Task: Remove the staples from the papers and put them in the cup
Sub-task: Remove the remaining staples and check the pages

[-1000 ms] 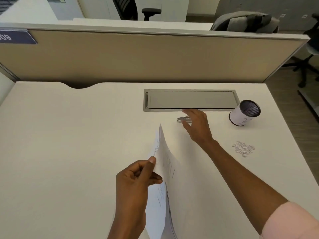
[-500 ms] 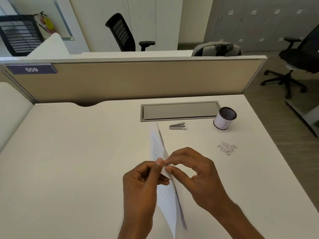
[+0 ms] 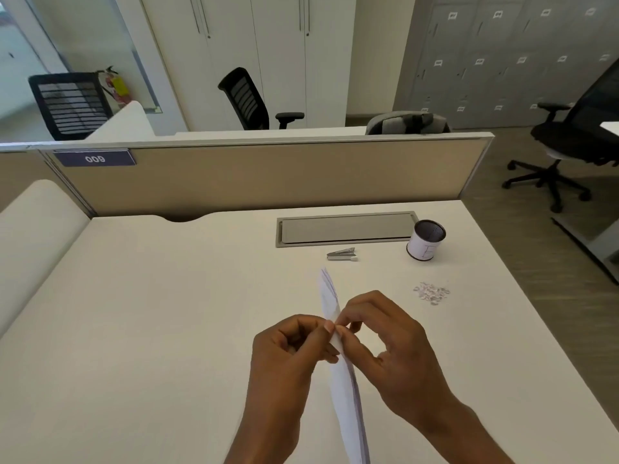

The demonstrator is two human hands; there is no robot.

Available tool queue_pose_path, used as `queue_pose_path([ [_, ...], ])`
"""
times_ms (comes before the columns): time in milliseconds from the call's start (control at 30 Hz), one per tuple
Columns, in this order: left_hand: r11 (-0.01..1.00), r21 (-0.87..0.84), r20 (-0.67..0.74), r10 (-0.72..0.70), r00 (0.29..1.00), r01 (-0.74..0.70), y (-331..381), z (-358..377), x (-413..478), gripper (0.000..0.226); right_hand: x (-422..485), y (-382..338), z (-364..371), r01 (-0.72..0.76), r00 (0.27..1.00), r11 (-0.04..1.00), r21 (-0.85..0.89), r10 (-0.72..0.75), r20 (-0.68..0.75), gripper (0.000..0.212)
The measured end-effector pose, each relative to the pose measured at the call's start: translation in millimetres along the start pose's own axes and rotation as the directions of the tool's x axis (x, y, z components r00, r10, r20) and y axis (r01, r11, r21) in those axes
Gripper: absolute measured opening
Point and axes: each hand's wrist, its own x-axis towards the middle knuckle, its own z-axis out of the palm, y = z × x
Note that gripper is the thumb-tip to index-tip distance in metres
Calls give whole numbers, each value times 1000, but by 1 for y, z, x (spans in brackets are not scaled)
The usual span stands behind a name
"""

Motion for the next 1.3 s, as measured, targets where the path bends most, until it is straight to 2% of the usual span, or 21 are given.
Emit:
queue_pose_path([
  [100,962,206,-52,191,980,-177,-5,1,-9,21,-4,-4,-1,23,1000,992,-127,-25,-18,16],
  [167,919,280,-59,304,951,-276,-7,1,-15,20,-6,-8,-1,-5,999,995,-97,1,-37,16],
  [200,919,260,-51,319,947,-296,-8,0,-16,24,-6,-11,-3,-45,998,998,-45,42,-48,14],
  [300,964,66,12,257,966,-258,-11,-4,-16,33,-7,-18,-13,-183,979,972,145,194,-65,8],
  [367,972,-3,28,233,972,-233,-10,-4,-16,24,-8,-21,-16,-177,980,970,166,189,-60,6],
  [467,970,-75,23,232,972,-229,-9,-7,-13,14,-10,-27,-17,-90,993,991,101,97,-73,25],
  [533,967,-102,57,242,969,-235,-9,-9,-8,13,-11,-30,-19,-89,993,992,89,96,-69,40],
  [567,966,-107,79,243,967,-234,-9,-11,-6,12,-11,-31,-20,-101,992,991,88,107,-62,40],
  [667,960,-110,116,268,956,-256,-12,-12,1,6,-11,-32,-23,-96,991,992,83,103,-81,17],
  [733,954,-124,115,286,951,-272,-13,-12,2,10,-11,-35,-23,-92,989,991,99,103,-105,9],
  [800,951,-133,122,294,948,-278,-12,-10,2,5,-11,-37,-23,-129,982,982,139,147,-122,9],
  [1000,954,-140,137,284,949,-265,-12,-8,5,10,-11,-37,-25,-294,937,893,340,340,-83,12],
  [1100,957,-131,149,277,949,-259,-12,-9,5,12,-10,-37,-25,-273,954,926,261,295,-49,9],
  [1200,963,-102,188,265,946,-249,-11,-13,7,9,-7,-37,-29,-150,987,979,136,156,-39,10],
  [1300,969,-51,251,247,936,-242,-7,-16,10,7,-2,-35,-35,-80,996,993,85,78,35,15],
])
